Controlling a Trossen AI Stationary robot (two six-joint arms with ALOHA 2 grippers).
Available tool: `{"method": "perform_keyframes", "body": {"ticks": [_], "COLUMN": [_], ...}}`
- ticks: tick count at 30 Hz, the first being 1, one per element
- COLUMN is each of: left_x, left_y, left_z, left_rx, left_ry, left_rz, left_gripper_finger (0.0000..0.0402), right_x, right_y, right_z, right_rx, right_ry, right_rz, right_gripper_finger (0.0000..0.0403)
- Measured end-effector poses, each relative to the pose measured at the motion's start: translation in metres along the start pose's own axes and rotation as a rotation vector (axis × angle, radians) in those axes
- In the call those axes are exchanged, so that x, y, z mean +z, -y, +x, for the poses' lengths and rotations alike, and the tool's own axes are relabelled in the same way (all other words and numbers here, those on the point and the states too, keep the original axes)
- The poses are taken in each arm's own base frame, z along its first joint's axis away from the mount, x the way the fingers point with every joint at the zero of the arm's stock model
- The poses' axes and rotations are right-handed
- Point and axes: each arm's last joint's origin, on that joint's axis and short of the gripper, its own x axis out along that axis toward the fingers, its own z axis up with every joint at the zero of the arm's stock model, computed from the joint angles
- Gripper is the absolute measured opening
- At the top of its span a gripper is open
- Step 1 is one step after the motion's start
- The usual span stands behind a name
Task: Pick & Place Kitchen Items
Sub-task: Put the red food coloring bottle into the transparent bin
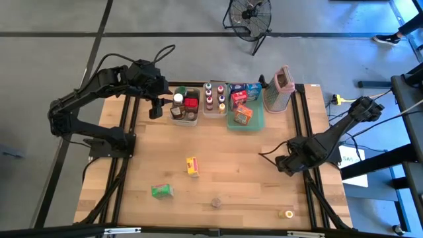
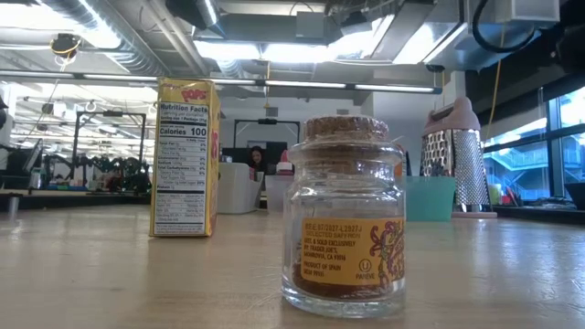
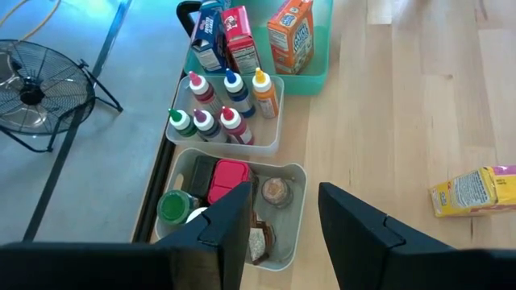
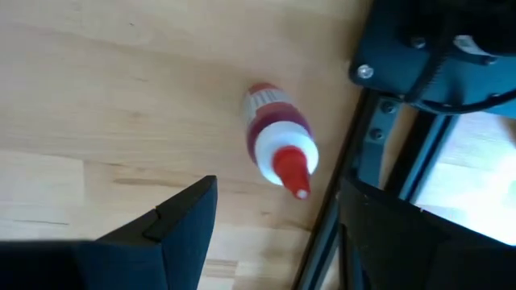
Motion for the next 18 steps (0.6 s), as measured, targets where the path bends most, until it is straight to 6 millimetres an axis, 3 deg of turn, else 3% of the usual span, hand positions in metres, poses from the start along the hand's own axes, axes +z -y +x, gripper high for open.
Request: {"method": "perform_keyframes", "body": {"ticks": [18], "left_x": [0.0], "left_y": [0.001], "left_z": [0.0], "left_rx": [-0.047], "left_ry": [0.013], "left_rz": [-0.005], "left_gripper_finger": [0.0141], "right_x": [0.004], "right_y": [-0.001], "right_z": [0.038], "right_rx": [0.017], "right_ry": [-0.013], "right_rz": [0.002], "right_gripper_finger": [0.0266]}}
